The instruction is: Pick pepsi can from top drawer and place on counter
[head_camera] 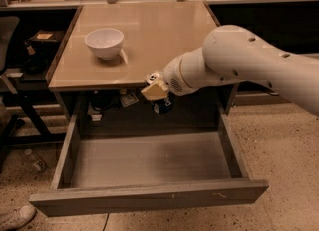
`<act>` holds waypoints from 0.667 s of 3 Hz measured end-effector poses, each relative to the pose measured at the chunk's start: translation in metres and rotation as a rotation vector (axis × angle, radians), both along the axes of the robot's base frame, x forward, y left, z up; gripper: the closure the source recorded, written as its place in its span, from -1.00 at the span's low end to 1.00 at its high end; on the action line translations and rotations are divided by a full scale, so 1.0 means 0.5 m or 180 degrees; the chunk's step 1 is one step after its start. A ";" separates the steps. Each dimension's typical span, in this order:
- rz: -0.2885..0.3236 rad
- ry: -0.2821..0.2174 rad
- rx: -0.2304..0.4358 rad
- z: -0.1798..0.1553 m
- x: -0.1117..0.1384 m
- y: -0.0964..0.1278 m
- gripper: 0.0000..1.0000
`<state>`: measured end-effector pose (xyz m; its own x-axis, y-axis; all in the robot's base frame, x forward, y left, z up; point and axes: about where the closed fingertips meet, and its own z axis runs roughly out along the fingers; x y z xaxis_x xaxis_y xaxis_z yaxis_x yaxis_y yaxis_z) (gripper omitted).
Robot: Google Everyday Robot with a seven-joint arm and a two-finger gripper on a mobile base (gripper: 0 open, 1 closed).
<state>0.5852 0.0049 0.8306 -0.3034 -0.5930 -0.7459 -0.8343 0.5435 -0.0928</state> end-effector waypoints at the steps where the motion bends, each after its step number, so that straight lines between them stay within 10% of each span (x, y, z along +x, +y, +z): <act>1: -0.0033 -0.0038 0.0005 0.055 0.019 -0.022 1.00; 2: 0.0008 -0.0012 -0.0004 0.087 0.052 -0.030 1.00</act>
Offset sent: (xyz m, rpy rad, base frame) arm 0.0501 -0.0216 0.0614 -0.0010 0.0113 0.0154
